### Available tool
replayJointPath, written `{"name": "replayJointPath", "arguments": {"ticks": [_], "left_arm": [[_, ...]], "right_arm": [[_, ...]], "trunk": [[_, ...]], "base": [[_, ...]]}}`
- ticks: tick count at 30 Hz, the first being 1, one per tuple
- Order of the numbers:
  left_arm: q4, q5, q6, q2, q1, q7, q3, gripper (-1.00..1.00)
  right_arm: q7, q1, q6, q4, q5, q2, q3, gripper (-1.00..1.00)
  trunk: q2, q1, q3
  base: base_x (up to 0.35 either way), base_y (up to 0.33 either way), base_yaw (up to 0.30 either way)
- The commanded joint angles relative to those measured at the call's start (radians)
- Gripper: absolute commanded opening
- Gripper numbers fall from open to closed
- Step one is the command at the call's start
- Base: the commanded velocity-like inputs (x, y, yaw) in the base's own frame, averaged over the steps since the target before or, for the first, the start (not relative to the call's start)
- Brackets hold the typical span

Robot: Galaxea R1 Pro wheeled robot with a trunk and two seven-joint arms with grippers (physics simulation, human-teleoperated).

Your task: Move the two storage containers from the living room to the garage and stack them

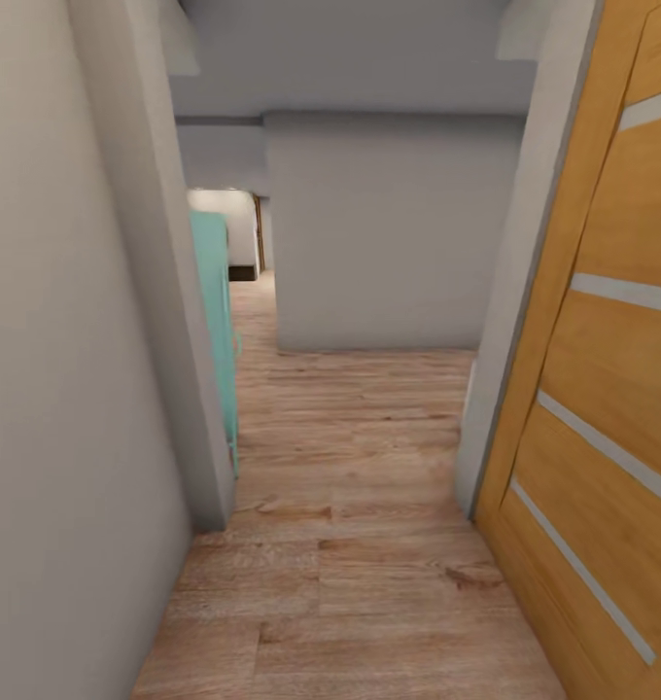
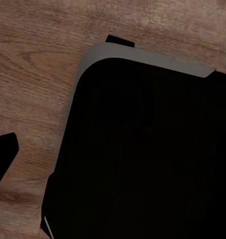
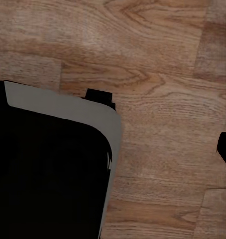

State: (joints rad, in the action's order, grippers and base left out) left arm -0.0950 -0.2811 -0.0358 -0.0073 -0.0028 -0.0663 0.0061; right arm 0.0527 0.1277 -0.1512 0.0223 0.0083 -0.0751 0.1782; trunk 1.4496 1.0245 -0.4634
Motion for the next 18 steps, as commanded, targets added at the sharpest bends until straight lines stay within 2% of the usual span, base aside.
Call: {"name": "replayJointPath", "arguments": {"ticks": [1, 18], "left_arm": [[0.000, -0.004, -0.003, 0.000, 0.000, -0.003, 0.000, 1.00], [-0.001, -0.004, -0.002, 0.000, 0.000, -0.003, 0.000, 1.00]], "right_arm": [[0.003, 0.001, -0.005, 0.002, 0.001, 0.000, 0.004, 1.00], [0.003, 0.001, -0.005, 0.001, 0.004, 0.000, 0.010, 1.00]], "trunk": [[0.000, 0.001, -0.001], [0.000, 0.001, -0.001]], "base": [[0.321, 0.000, 0.000], [0.321, 0.000, 0.000]]}}
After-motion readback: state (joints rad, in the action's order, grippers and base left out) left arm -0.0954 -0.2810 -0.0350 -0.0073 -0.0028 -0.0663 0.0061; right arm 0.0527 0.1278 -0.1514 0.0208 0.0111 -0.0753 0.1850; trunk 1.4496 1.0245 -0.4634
